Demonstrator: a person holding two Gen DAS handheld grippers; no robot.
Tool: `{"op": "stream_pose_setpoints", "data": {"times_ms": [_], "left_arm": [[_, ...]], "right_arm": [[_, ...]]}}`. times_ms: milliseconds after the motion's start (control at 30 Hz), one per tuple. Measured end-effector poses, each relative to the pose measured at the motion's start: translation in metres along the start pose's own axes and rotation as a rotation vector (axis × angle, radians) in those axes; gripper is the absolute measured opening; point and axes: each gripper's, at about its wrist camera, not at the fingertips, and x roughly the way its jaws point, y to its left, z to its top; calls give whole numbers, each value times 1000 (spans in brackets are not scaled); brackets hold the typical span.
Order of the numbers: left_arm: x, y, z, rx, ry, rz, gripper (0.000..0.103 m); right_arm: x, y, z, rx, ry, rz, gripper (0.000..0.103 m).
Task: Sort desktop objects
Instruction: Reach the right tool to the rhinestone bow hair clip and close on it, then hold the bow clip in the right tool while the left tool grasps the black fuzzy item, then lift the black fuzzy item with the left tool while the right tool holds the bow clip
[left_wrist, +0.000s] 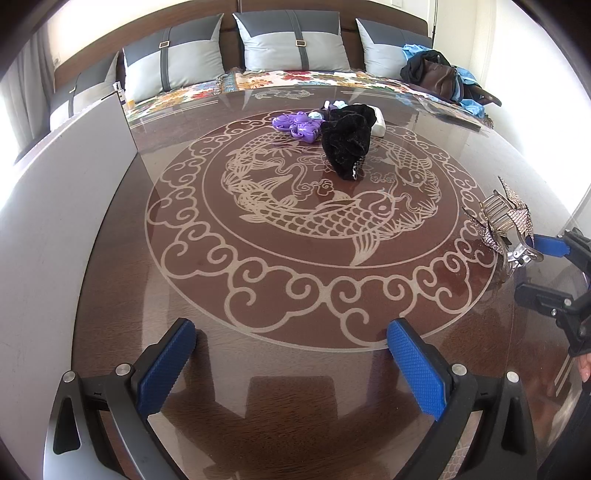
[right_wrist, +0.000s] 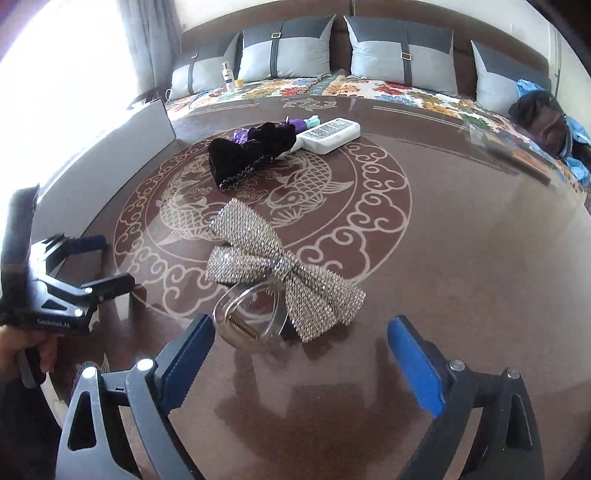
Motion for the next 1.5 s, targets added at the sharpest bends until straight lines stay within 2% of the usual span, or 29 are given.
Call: {"op": "stream_pose_setpoints", "data": {"times_ms": [100, 167, 267, 700, 767, 833, 933, 1000, 1133, 1200, 1233, 1267, 1300, 1400, 1500], "left_arm": [[0, 0, 0, 0, 0, 0, 103], [0, 0, 0, 0, 0, 0, 103], [0, 0, 0, 0, 0, 0, 103], [0, 2, 3, -9, 11, -2, 103], [8, 1, 16, 3, 50, -11, 103], [19, -1, 37, 0, 75, -54, 103], [30, -4, 73, -37, 57, -118, 103], [37, -9, 98, -48, 39, -119, 103], [73, -25, 139, -45, 107, -76, 103], [86, -37, 148, -12, 108, -53, 103], [89, -41, 151, 5, 95, -58, 97], [90, -44, 153, 15, 81, -79, 66], [88, -45, 155, 20, 61, -68, 37], [74, -37, 149, -39, 8, -95, 35], [55, -22, 118, -87, 2, -104, 35]], "right_arm": [[10, 12, -2, -95, 33, -38, 95], [12, 13, -4, -129, 29, -73, 103], [16, 5, -2, -87, 27, -45, 103], [17, 5, -3, -81, 8, -59, 103], [17, 5, -3, -81, 8, -59, 103], [17, 5, -3, -81, 8, -59, 103], [17, 4, -4, -81, 8, -59, 103], [18, 4, -4, -81, 8, -58, 103], [17, 5, -3, -81, 9, -58, 103], [17, 5, -3, -81, 8, -58, 103], [16, 6, -3, -81, 8, -58, 103], [16, 6, -3, -82, 8, -58, 103], [16, 5, -3, -80, 8, -58, 103], [16, 6, -3, -80, 8, -57, 103], [16, 6, -3, -80, 8, -57, 103]]}}
